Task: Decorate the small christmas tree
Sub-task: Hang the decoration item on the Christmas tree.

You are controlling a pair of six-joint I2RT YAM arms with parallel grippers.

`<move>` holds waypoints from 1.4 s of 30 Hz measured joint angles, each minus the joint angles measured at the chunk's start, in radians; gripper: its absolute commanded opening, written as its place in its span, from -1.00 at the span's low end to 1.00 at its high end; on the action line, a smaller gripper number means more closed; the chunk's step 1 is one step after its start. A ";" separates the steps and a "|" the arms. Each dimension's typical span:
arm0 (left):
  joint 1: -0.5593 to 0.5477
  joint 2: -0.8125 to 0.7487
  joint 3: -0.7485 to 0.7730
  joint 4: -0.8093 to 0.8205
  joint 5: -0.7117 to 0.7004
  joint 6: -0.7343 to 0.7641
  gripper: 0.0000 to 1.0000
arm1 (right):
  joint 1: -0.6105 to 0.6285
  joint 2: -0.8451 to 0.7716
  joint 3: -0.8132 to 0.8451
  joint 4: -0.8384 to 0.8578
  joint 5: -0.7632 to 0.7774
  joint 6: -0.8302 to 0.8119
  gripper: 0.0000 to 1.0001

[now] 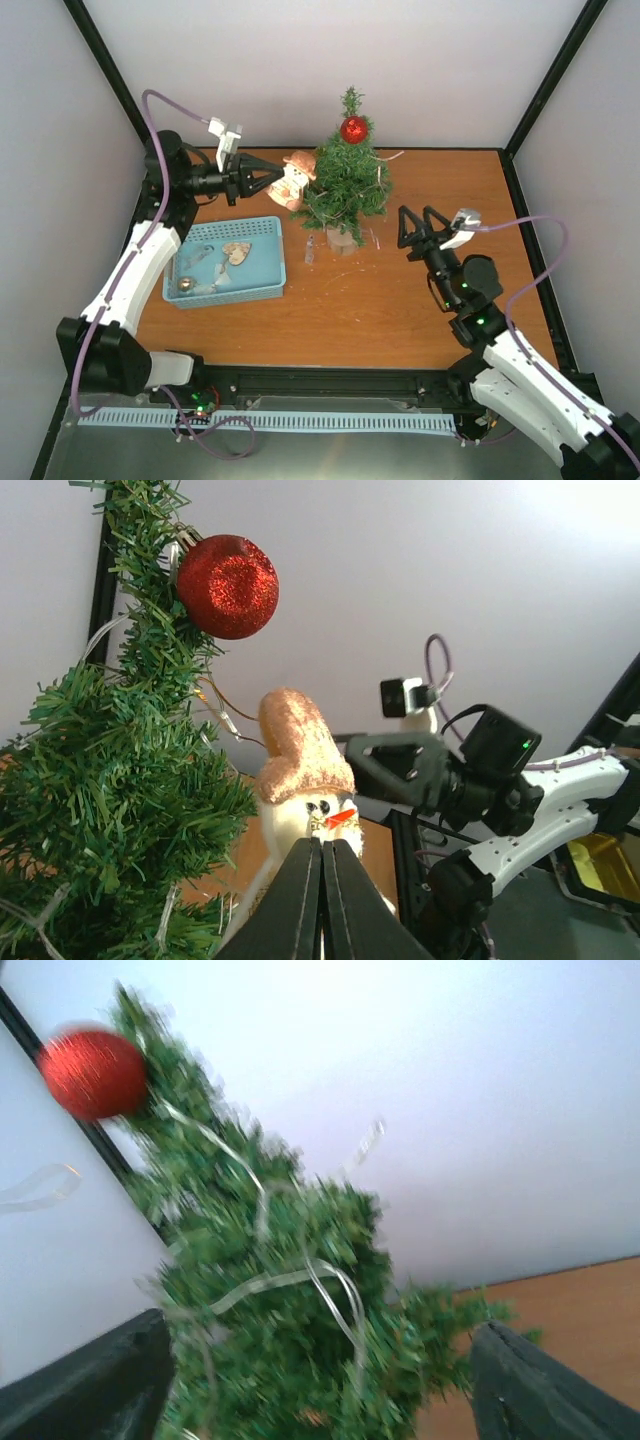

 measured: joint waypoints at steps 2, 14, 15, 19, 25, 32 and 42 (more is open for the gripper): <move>0.000 0.042 0.026 0.052 0.033 -0.042 -0.97 | 0.000 -0.062 0.055 -0.083 0.006 -0.048 1.00; 0.009 0.178 0.109 0.125 0.153 -0.111 -0.95 | -0.002 -0.098 0.115 -0.306 -0.006 -0.137 1.00; 0.009 0.190 0.118 0.126 0.156 -0.115 -0.95 | -0.002 -0.098 0.115 -0.311 -0.006 -0.140 1.00; 0.009 0.237 0.158 0.143 0.171 -0.144 -0.95 | -0.002 -0.102 0.119 -0.332 -0.005 -0.152 1.00; 0.010 0.297 0.192 0.167 0.180 -0.184 -0.95 | -0.002 -0.124 0.121 -0.351 0.003 -0.156 1.00; 0.010 0.331 0.209 0.188 0.187 -0.209 -0.95 | -0.002 -0.125 0.121 -0.353 0.003 -0.153 1.00; 0.010 0.393 0.220 0.196 0.197 -0.219 -0.95 | -0.002 -0.126 0.121 -0.358 0.004 -0.154 1.00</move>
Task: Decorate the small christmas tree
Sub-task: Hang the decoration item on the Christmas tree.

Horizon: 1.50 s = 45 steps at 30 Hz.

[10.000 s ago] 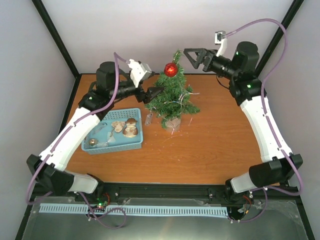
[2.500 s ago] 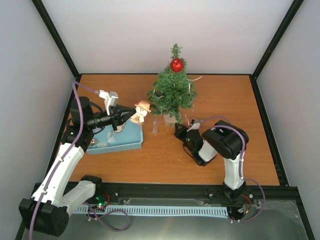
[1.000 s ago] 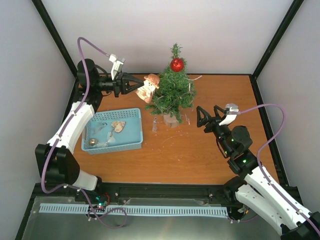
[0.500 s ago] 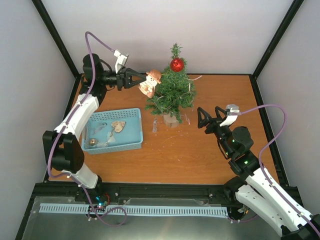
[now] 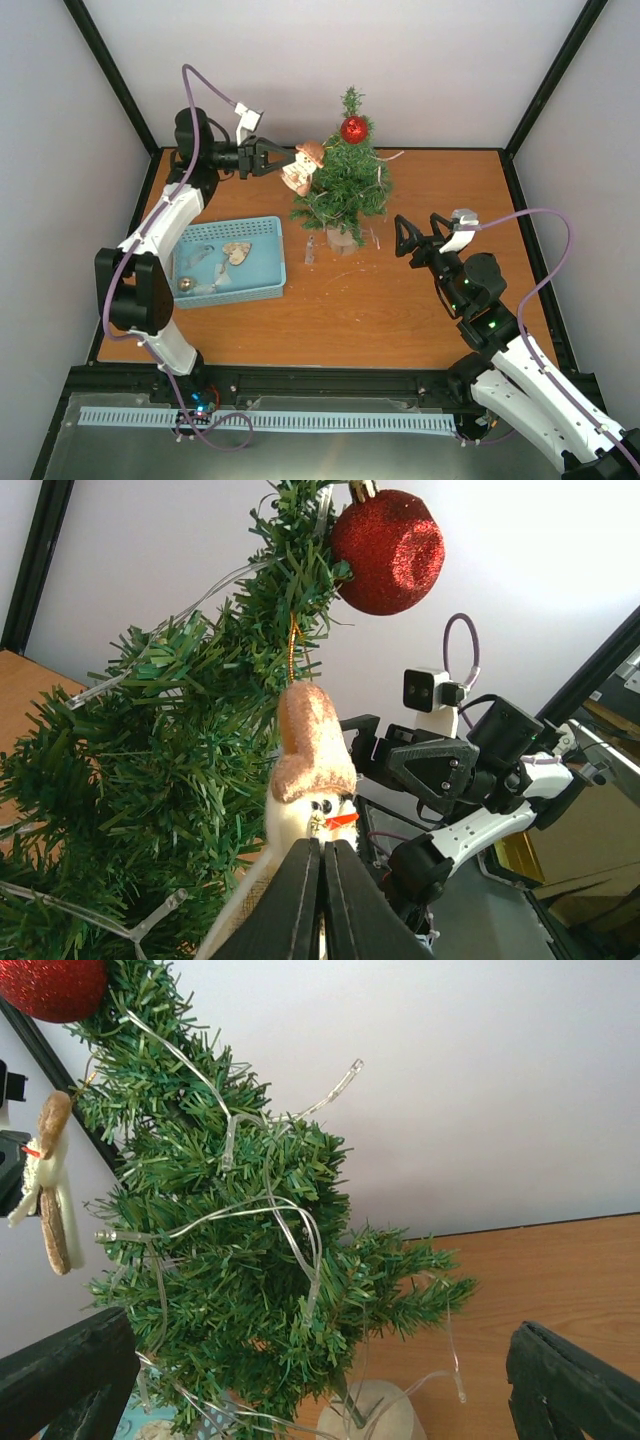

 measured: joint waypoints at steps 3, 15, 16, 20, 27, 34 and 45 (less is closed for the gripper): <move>0.000 0.004 0.000 -0.016 0.000 0.006 -0.95 | 0.000 0.000 0.000 -0.014 0.002 -0.001 1.00; 0.000 0.036 0.040 -0.204 -0.014 0.131 -0.95 | 0.000 0.002 0.000 -0.026 0.002 -0.002 1.00; 0.000 0.040 0.050 -0.219 -0.016 0.142 -0.95 | 0.000 0.002 0.000 -0.026 0.002 -0.002 1.00; 0.000 0.048 0.069 -0.277 -0.025 0.185 -0.95 | 0.000 0.010 0.002 -0.029 0.002 -0.008 1.00; 0.000 0.048 0.079 -0.361 -0.031 0.251 -0.95 | 0.001 0.074 0.071 -0.056 -0.026 -0.048 0.66; 0.000 0.048 0.080 -0.384 -0.003 0.271 -0.95 | 0.025 0.124 0.128 -0.038 -0.043 -0.094 0.53; -0.008 0.048 0.080 -0.354 0.048 0.245 -0.95 | 0.029 0.144 0.137 -0.039 -0.031 -0.111 0.53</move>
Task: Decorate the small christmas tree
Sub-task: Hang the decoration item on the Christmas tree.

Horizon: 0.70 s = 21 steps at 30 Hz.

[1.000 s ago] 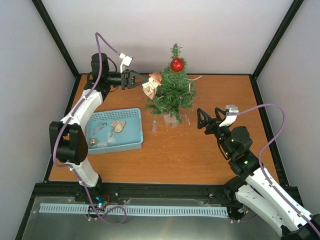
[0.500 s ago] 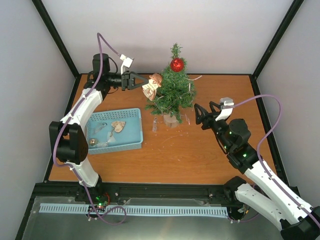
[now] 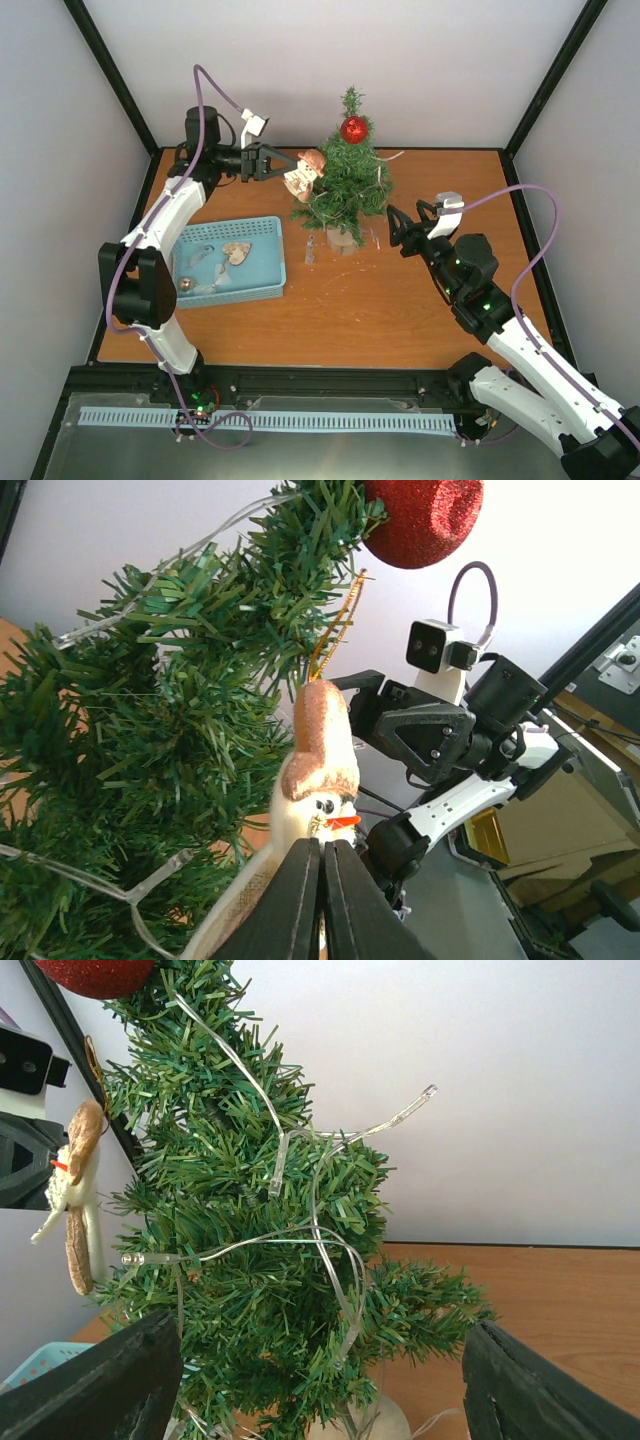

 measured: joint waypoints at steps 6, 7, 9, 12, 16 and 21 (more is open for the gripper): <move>-0.014 0.000 0.000 0.004 0.017 -0.004 -0.97 | 0.000 -0.001 0.000 0.000 0.004 -0.007 0.54; -0.015 0.000 0.000 0.004 0.020 -0.005 -0.98 | 0.000 -0.001 0.000 0.000 0.004 -0.008 0.53; -0.016 0.000 0.000 0.004 0.023 -0.008 -0.98 | 0.001 -0.001 0.000 0.000 0.004 -0.010 0.54; -0.016 0.000 0.001 0.006 0.027 -0.009 -0.98 | 0.003 -0.001 0.000 0.000 0.005 -0.013 0.54; -0.021 -0.002 0.001 0.008 0.027 -0.009 -0.96 | 0.004 -0.001 0.000 0.000 0.006 -0.018 0.54; -0.026 -0.007 0.007 0.010 0.031 -0.011 -0.98 | 0.006 0.000 0.000 0.000 0.006 -0.017 0.55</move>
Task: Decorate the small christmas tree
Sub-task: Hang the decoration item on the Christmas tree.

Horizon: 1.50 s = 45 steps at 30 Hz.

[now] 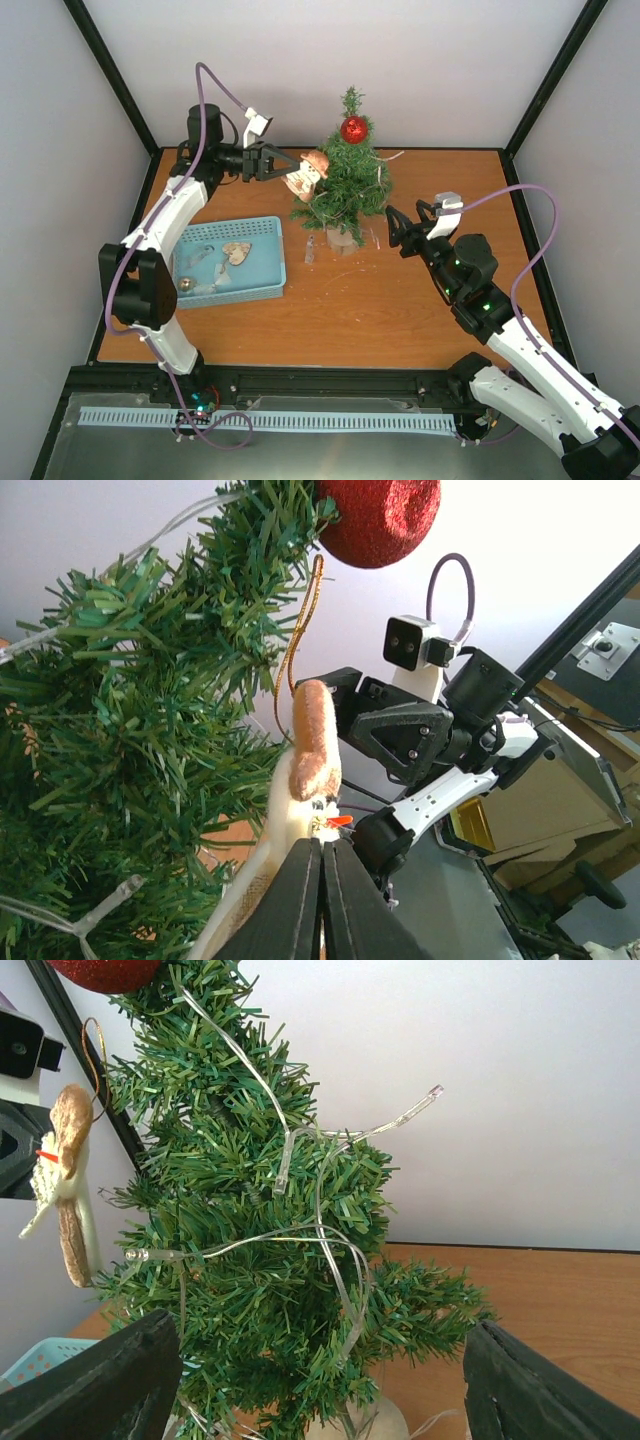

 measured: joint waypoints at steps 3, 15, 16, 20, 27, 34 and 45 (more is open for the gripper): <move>0.000 0.008 0.023 -0.007 -0.001 -0.001 -0.98 | 0.003 0.000 0.000 0.000 0.000 -0.001 0.55; 0.000 0.068 0.142 -0.247 -0.063 0.129 -0.97 | 0.010 0.002 0.007 0.000 0.001 -0.016 0.40; 0.000 0.068 0.139 -0.261 -0.062 0.138 -0.97 | 0.011 0.003 0.009 0.002 0.001 -0.018 0.39; 0.000 0.057 0.109 -0.277 -0.057 0.161 -0.97 | 0.018 0.014 0.009 0.014 -0.003 -0.024 0.26; 0.000 0.043 0.088 -0.297 -0.057 0.175 -0.99 | 0.040 0.061 0.057 0.061 -0.027 -0.017 0.14; 0.009 0.042 0.088 -0.320 -0.070 0.182 -0.99 | 0.069 0.078 0.088 0.086 -0.026 -0.015 0.14; 0.032 0.041 0.089 -0.320 -0.084 0.171 -0.97 | 0.094 0.079 0.088 0.085 -0.004 -0.023 0.13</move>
